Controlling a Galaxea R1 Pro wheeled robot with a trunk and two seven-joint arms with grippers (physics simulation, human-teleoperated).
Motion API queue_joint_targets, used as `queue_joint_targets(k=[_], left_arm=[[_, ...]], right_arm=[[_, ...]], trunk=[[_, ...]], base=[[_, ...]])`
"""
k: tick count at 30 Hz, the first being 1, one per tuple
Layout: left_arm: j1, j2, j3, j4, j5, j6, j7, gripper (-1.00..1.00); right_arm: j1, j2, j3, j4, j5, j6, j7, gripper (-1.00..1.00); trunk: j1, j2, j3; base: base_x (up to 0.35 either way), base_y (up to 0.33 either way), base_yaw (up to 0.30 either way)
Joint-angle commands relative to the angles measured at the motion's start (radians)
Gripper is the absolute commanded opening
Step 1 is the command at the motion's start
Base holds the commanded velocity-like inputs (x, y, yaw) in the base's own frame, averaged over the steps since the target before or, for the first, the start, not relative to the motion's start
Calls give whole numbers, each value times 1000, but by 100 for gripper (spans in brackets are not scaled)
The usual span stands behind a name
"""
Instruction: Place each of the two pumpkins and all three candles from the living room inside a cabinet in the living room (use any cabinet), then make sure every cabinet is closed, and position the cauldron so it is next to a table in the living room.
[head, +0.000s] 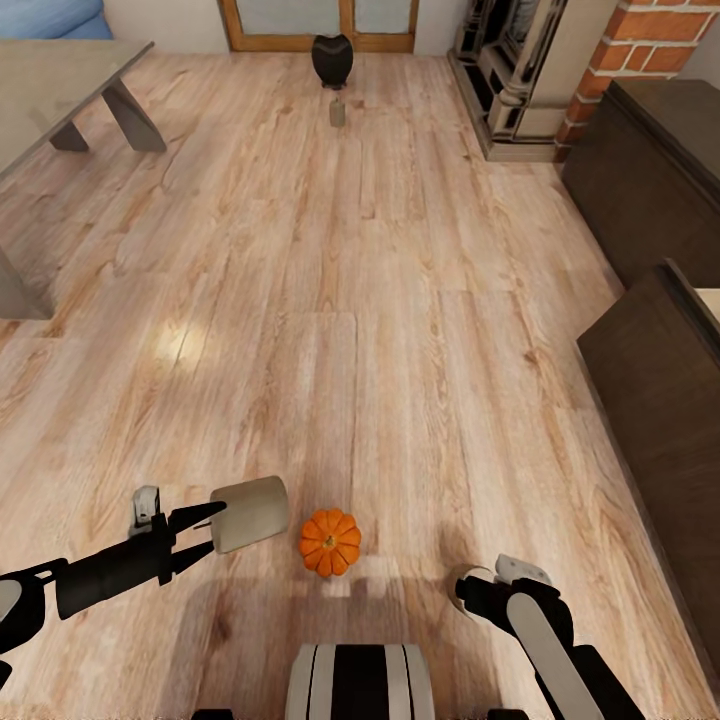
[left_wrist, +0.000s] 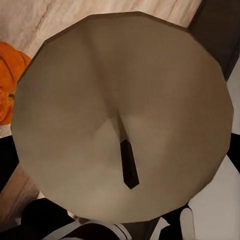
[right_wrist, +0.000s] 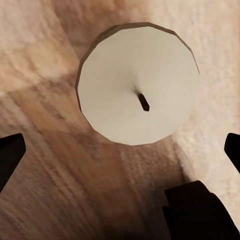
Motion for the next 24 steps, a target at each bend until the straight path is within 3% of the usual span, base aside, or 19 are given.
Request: queue_joint_targets(k=[1,4,11,17,24], left_arm=[[0,0,1,0,4,4,1,-100],[0,0,0,0,4,4,1,-100],[0,0,0,-1,4,4,1,-100],[0,0,1,0,4,4,1,-100],[0,0,0,-1,4,4,1,-100]], right_arm=[[-1,-1,2,-1,-9,1,-10,100],[-1,-2,2,-2,-9,-1,-10,100],[-1,-3,5,-11,-8,-4,-6,100],[-1,-7,29,-20,-5,-82,58,100],[-1,-4,49,-9,52,-117,70,100]], trunk=[[0,-1,-5],[2,-1,-16],[2,-1,-16],[2,-1,-16],[2,-1,-20]], base=[[0,0,0],[0,0,0],[0,0,0],[0,0,0],[0,0,0]])
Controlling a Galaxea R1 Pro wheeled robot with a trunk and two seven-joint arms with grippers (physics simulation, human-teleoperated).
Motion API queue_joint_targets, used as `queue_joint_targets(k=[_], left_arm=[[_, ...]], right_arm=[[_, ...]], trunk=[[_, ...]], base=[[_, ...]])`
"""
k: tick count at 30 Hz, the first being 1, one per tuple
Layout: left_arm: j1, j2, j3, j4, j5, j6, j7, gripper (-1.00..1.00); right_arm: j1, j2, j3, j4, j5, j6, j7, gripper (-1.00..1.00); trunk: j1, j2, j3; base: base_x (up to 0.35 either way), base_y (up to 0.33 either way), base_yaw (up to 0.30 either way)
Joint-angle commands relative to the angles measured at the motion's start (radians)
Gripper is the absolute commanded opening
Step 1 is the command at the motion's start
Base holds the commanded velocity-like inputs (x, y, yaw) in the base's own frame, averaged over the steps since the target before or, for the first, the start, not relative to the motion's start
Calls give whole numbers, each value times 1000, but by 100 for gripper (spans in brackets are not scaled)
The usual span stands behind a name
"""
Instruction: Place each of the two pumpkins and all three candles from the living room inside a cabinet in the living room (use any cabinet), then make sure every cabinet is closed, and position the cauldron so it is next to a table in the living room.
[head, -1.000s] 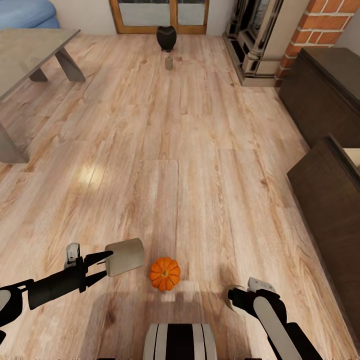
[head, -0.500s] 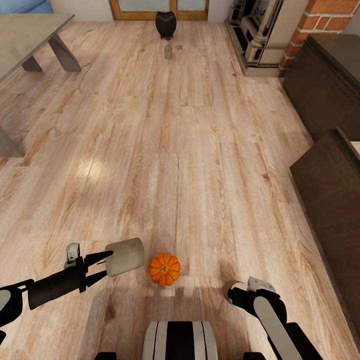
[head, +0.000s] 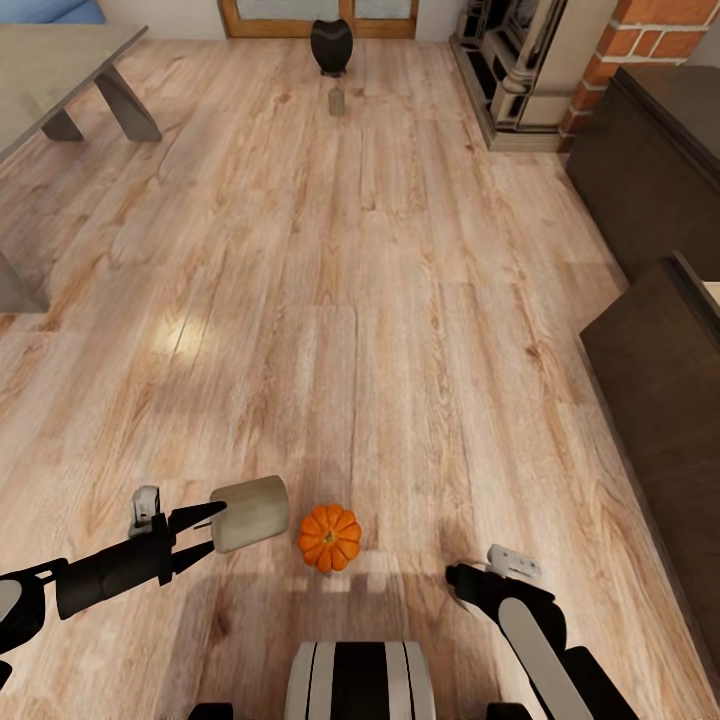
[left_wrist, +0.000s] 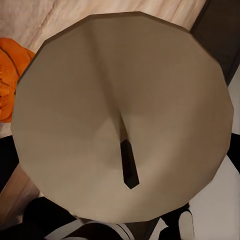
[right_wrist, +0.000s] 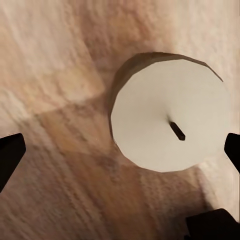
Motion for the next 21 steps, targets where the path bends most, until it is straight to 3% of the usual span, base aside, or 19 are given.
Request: queue_joint_targets(k=[1,14,21], left_arm=[[0,0,1,0,2,4,1,-100],[0,0,1,0,2,4,1,-100],[0,-1,0,0,2,4,0,-100]], right_arm=[[-1,-1,3,0,-6,0,-10,100],[-1,-2,2,2,-4,-2,-10,100],[-1,-2,1,5,-4,-2,-9,100]], trunk=[[0,-1,-5],[6,-3,-51],[6,-3,-51]], base=[[0,0,0],[0,0,0],[0,0,0]])
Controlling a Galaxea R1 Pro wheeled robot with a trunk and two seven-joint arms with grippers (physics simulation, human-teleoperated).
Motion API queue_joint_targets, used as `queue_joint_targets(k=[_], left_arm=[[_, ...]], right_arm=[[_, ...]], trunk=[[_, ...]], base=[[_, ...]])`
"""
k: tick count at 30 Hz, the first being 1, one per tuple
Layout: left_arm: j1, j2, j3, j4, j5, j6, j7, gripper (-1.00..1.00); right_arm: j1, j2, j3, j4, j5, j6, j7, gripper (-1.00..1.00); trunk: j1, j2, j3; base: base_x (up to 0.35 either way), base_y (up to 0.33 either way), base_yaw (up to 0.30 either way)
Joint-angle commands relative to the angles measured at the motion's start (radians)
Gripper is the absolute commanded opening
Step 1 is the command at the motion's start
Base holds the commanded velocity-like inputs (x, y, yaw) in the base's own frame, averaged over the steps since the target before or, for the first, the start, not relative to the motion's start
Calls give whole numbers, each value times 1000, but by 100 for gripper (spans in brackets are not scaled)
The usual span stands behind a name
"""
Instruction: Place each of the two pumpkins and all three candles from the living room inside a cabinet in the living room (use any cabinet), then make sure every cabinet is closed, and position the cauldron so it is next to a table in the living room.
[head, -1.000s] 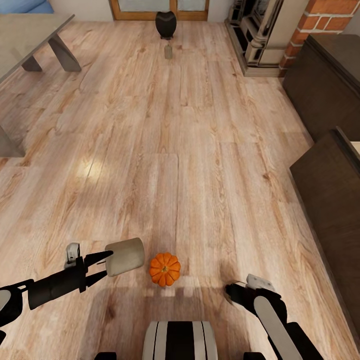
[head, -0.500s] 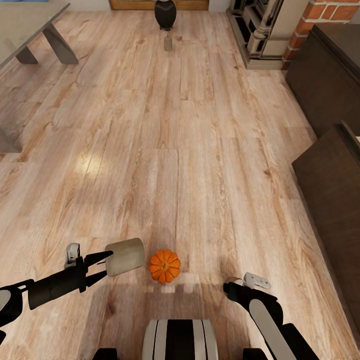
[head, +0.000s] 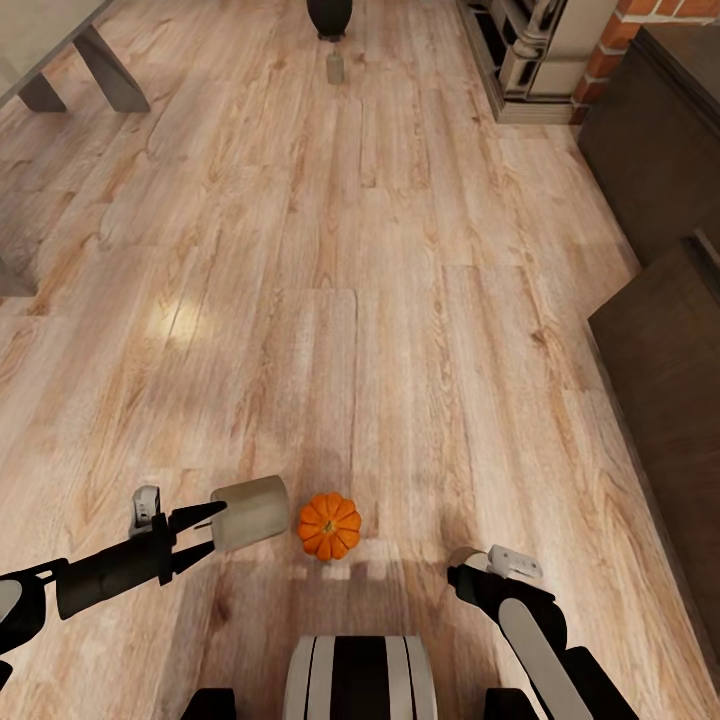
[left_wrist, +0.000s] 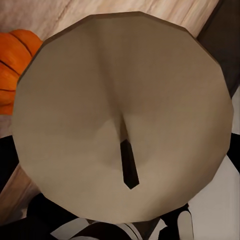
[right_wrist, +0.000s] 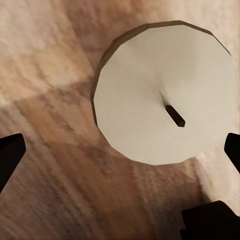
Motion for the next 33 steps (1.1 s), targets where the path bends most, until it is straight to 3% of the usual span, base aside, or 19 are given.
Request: queue_joint_targets(k=[1,5,9,33], left_arm=[[0,0,0,0,2,4,1,-100],[0,0,0,0,2,4,1,-100],[0,0,0,1,2,4,1,-100],[0,0,0,1,2,4,1,-100]], right_arm=[[-1,-1,2,-2,-9,1,-10,100],[-1,-1,2,-4,-9,1,-10,100],[-1,-1,2,-4,-9,1,-10,100],[-1,-1,-2,6,-9,1,-10,100]], trunk=[[0,0,-1],[0,0,-1],[2,-1,-16],[2,-1,-16]], base=[[0,0,0],[0,0,0],[0,0,0],[0,0,0]])
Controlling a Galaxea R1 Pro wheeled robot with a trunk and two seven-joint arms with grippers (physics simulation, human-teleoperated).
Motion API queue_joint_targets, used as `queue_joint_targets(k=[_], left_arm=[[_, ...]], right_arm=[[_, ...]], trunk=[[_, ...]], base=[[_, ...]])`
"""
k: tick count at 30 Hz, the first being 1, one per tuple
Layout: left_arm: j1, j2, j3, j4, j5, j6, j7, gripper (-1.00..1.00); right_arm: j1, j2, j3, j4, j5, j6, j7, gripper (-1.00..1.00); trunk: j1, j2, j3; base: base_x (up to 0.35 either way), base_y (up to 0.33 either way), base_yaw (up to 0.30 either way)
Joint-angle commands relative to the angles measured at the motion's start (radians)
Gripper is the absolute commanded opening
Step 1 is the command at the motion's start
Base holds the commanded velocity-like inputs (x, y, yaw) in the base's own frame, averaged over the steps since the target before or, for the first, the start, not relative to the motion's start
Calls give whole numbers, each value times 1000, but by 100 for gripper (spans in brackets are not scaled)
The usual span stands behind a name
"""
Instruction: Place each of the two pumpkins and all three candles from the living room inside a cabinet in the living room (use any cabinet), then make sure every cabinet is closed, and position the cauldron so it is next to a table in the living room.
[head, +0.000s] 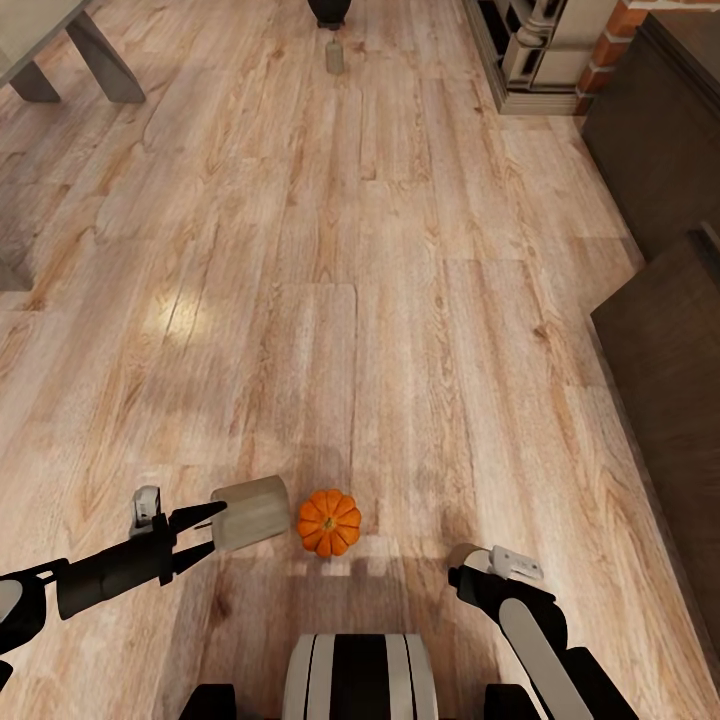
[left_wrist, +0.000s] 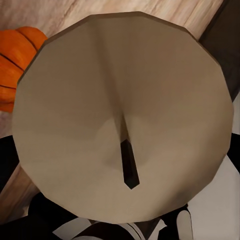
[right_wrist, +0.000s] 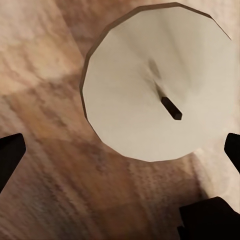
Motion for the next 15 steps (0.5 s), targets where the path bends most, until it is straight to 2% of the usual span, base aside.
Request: queue_joint_targets(k=[1,15], left_arm=[[0,0,1,0,2,4,1,-100],[0,0,1,0,2,4,1,-100]], right_arm=[[-1,-1,2,-1,-9,1,-11,100],[-1,0,-2,0,-10,1,-23,100]], trunk=[[0,0,-1],[0,0,-1]], base=[[0,0,0],[0,0,0]])
